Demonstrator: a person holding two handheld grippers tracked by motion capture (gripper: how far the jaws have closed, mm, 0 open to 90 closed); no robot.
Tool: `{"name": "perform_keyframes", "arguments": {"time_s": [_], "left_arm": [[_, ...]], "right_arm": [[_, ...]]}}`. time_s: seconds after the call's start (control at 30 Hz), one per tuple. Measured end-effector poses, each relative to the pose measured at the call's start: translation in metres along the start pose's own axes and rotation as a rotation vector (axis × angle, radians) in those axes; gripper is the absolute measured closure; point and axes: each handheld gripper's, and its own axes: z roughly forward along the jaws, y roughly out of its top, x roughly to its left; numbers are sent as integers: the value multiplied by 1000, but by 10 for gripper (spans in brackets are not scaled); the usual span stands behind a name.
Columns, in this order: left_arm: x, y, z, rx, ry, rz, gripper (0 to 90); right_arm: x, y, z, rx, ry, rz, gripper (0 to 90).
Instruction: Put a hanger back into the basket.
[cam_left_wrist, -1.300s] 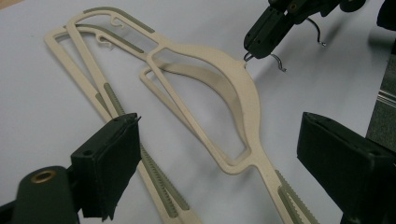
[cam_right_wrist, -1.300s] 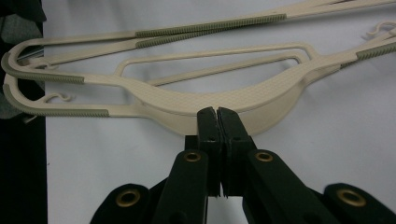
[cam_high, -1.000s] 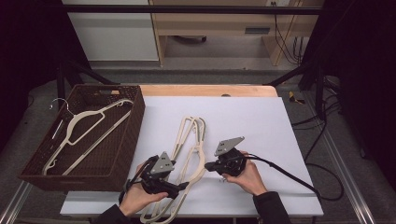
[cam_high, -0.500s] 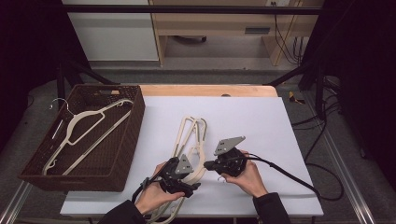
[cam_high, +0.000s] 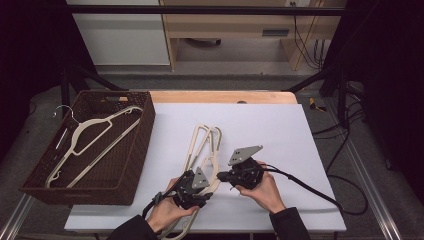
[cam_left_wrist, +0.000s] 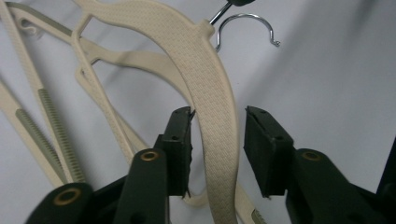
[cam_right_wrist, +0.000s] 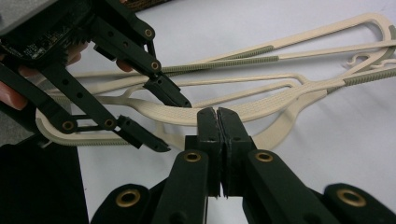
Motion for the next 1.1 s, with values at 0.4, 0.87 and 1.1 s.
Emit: {"name": "perform_keyframes", "arguments": {"time_s": [0.4,0.87,1.1], "left_arm": [[-2,-1,-3,12,47,-32,758],[13,-4,-37,-30,91,-44,793],[24,-7,-57,-68,128,-63,840]], "right_arm": [[1,1,-14,-62,-11,-12,898],[-18,-14,-59,-275,-165,48,572],[-29,-28,-64,-294,-221,108,464]]}}
